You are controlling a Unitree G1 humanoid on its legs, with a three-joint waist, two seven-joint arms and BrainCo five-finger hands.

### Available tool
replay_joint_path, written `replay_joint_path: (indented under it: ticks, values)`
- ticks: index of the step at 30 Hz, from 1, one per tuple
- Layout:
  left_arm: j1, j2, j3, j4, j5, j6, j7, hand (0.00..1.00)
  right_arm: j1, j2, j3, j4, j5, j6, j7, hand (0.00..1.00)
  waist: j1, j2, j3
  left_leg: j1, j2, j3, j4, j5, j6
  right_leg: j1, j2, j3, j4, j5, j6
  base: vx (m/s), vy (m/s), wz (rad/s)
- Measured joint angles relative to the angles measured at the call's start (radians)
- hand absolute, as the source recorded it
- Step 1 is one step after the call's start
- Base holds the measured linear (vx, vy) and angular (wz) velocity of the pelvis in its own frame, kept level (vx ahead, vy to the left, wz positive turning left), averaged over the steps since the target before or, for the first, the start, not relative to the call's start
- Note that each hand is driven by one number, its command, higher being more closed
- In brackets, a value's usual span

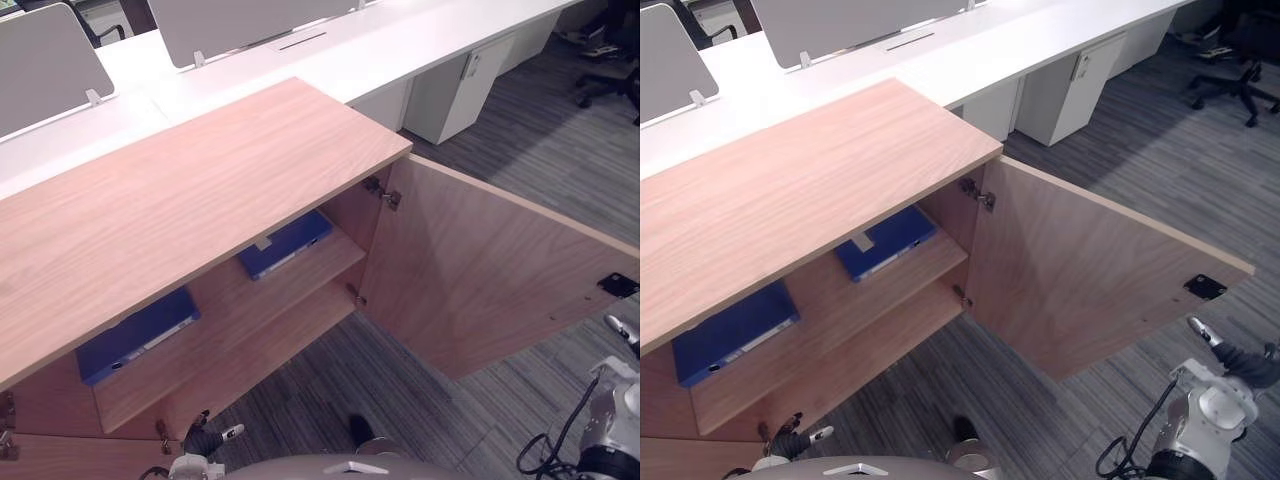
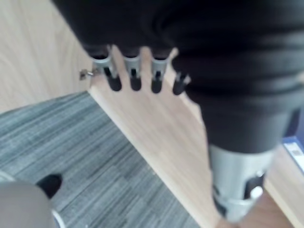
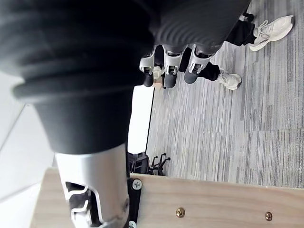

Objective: Walk over to the cabinet, pick up the folder, carry it to the office cabinet, place the folder inside the office cabinet, then close the office cabinet door

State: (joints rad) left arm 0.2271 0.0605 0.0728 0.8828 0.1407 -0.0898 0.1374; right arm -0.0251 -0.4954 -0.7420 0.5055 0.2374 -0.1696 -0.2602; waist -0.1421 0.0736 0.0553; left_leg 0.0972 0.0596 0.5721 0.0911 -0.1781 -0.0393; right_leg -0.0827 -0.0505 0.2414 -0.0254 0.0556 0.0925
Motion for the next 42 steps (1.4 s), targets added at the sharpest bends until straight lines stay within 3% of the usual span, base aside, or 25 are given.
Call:
replay_joint_path:
  ticks: [8,11,18,24,30,37,42]
  values:
    - [0.005,0.008,-0.016,0.004,0.000,-0.007,-0.007,0.00,-0.052,-0.128,0.123,0.073,-0.009,0.007,0.042,0.00,-0.002,0.020,0.018,-0.016,-0.002,-0.031,0.000,0.000,0.001,-0.001,-0.005,-0.012,-0.023,0.012,0.006,-0.04,-0.049,0.03]
    - [0.003,0.008,-0.023,0.004,0.000,-0.013,-0.011,0.00,-0.077,-0.165,0.178,0.104,-0.010,0.010,0.046,0.00,-0.016,0.024,0.020,-0.025,-0.003,-0.055,0.000,0.002,0.003,0.002,-0.008,-0.034,-0.030,0.015,0.008,-0.04,-0.053,0.11]
    - [0.003,0.008,-0.038,0.003,0.000,-0.019,-0.012,0.00,-0.106,-0.222,0.279,0.106,-0.048,0.017,0.078,0.00,-0.025,0.036,0.036,-0.025,-0.010,-0.053,0.000,0.003,0.004,0.003,-0.016,-0.039,-0.042,0.030,0.014,-0.07,-0.041,-0.02]
    - [0.002,0.008,-0.051,0.001,0.002,-0.020,-0.012,0.00,-0.103,-0.221,0.308,0.073,-0.047,0.019,0.075,0.00,-0.028,0.032,0.039,-0.022,-0.010,-0.054,0.002,0.006,0.009,0.006,-0.016,-0.042,-0.061,0.040,0.011,-0.09,-0.055,-0.04]
    - [0.003,0.008,-0.053,0.001,0.022,-0.020,-0.012,0.00,-0.045,-0.143,0.284,-0.112,-0.047,0.020,0.063,0.00,-0.041,0.025,0.042,-0.007,-0.001,-0.054,-0.007,0.011,0.013,0.012,-0.015,-0.093,-0.062,0.037,-0.001,-0.07,-0.068,-0.05]
    - [-0.001,0.009,-0.053,-0.001,0.044,-0.019,-0.013,0.00,0.069,0.038,0.266,-0.338,-0.049,0.020,0.053,0.00,-0.045,0.008,0.041,0.009,0.008,-0.056,-0.016,0.012,0.012,0.012,0.001,-0.091,-0.059,0.055,0.005,-0.06,-0.058,-0.12]
    - [-0.010,0.012,-0.053,0.001,0.073,-0.017,-0.012,0.00,0.160,0.195,0.288,-0.466,-0.050,0.008,0.052,0.00,-0.045,-0.024,0.023,0.012,0.007,-0.054,-0.023,0.021,0.006,0.007,0.004,-0.085,-0.061,0.065,0.001,-0.10,-0.055,-0.06]
